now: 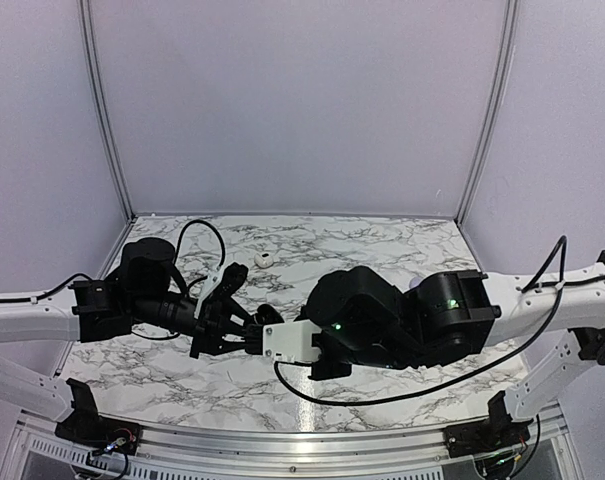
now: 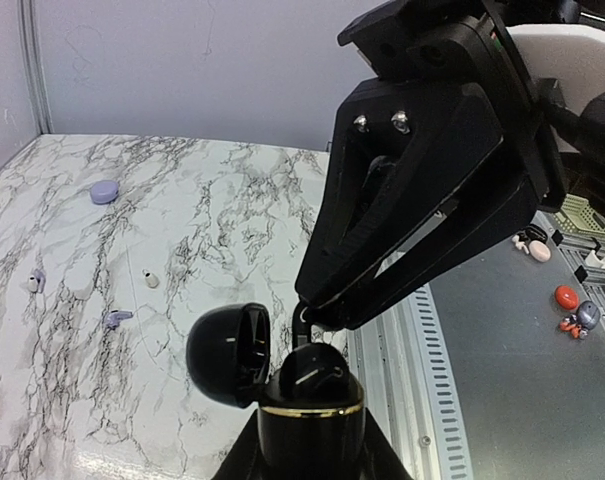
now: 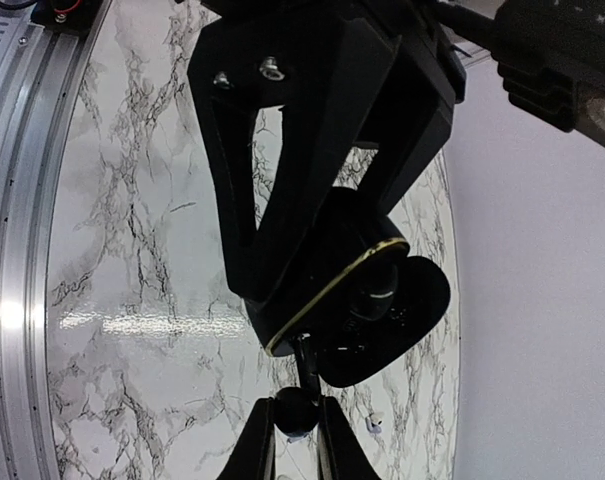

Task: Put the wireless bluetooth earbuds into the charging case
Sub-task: Insert the right earbud into the right side groove of the charging case.

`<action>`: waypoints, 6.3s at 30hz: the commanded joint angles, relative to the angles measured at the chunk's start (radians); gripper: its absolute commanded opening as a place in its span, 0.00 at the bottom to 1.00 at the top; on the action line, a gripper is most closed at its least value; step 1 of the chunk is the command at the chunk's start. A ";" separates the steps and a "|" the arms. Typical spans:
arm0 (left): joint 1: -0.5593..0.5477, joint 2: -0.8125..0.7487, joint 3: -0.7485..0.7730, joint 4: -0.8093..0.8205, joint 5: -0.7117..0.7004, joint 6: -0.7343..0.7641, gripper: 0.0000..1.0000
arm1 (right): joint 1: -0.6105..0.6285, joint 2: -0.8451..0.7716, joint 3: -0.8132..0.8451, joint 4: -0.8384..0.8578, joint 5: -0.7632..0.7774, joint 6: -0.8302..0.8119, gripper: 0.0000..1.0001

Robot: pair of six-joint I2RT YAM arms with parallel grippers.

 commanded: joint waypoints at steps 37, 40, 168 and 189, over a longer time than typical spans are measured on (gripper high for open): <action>0.001 0.049 0.050 -0.079 0.097 0.060 0.00 | 0.053 0.041 0.003 -0.073 -0.008 -0.055 0.03; -0.001 0.054 0.053 -0.081 0.109 0.063 0.00 | 0.053 0.049 0.007 -0.067 0.000 -0.057 0.03; -0.032 0.009 0.004 0.044 0.090 0.031 0.00 | 0.072 0.042 0.099 0.084 0.055 -0.148 0.39; -0.016 0.019 -0.005 0.052 0.103 0.032 0.00 | 0.073 -0.046 0.097 0.036 -0.026 -0.155 0.36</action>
